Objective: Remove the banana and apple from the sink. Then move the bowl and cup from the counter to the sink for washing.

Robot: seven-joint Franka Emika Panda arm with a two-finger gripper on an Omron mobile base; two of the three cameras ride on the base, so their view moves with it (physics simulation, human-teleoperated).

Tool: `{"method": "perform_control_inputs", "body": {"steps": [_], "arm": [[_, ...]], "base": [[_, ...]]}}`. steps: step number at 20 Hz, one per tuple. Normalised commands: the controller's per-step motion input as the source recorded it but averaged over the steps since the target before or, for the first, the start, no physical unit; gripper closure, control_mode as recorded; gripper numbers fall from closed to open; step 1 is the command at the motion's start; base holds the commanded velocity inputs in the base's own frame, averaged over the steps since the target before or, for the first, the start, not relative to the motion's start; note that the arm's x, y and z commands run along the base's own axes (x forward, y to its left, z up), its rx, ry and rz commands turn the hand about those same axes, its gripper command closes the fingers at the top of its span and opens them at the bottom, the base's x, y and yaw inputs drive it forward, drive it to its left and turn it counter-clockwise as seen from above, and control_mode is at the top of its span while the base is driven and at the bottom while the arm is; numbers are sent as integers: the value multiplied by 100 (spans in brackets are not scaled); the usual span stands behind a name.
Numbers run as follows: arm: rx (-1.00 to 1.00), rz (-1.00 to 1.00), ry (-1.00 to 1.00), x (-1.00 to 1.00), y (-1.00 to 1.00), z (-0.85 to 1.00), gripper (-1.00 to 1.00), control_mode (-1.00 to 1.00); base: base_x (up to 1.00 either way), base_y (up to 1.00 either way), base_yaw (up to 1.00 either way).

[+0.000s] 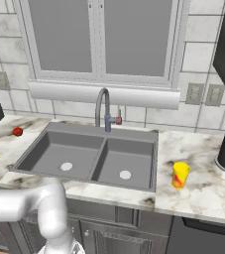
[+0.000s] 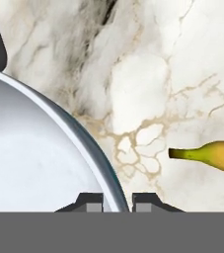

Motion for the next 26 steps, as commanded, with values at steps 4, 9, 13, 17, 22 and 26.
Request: {"method": "perform_control_inputs", "body": {"steps": [4, 9, 13, 17, 22, 26], "arm": [[0, -2, 0, -18, -25, 27, 100, -100], [0, -2, 0, -20, -29, 25, 100, -100], [0, -3, 0, -21, -32, 21, 100, -100], [0, -4, 0, -19, -34, 19, 100, -100], [0, -5, 0, -17, -35, 19, 100, -100], [0, -6, 0, -17, -35, 17, 100, -100]], "base": [[0, 0, 0], [0, 0, 0], [0, 0, 0], [0, 0, 0], [0, 0, 0], [0, 0, 0]]}}
